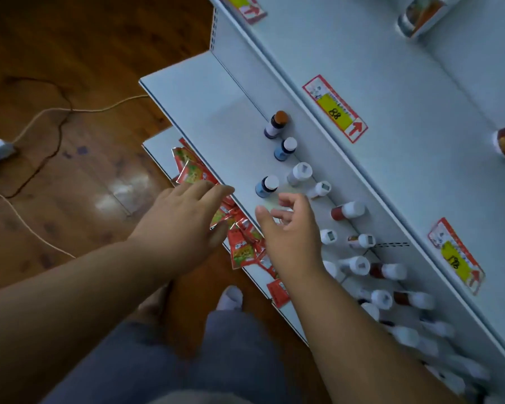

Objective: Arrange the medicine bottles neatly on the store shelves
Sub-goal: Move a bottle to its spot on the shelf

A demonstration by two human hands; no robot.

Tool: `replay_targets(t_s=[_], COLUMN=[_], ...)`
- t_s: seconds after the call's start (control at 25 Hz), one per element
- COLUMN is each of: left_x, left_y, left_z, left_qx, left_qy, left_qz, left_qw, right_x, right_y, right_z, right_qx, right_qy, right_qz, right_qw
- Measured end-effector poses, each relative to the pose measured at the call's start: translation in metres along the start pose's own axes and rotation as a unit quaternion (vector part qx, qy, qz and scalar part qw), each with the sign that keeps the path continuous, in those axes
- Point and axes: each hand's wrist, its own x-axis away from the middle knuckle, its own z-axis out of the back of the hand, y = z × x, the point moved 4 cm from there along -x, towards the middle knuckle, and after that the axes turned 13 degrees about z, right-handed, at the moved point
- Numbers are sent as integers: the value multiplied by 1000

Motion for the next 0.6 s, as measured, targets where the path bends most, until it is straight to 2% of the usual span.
replay_targets(t_s=[0.12,0.24,0.36,0.6], left_x=[-56,-90,-110,-133], left_y=[-21,-39,-52,-57], left_z=[-44,-110,-156,-217], left_qx=[65,126,183,279], left_qy=[-48,-112,-133,-128], left_qz=[15,44,75,105], left_qw=[997,985,971,946], right_x=[-47,-92,-133,-189], right_y=[56,117,168,222], right_z=[-41,-85,-108,-133], right_qx=[-54,-55,-20,-86], right_qy=[39,89,142,151], right_qz=[-116,-169,-170,-109], right_qw=[991,980,975,979])
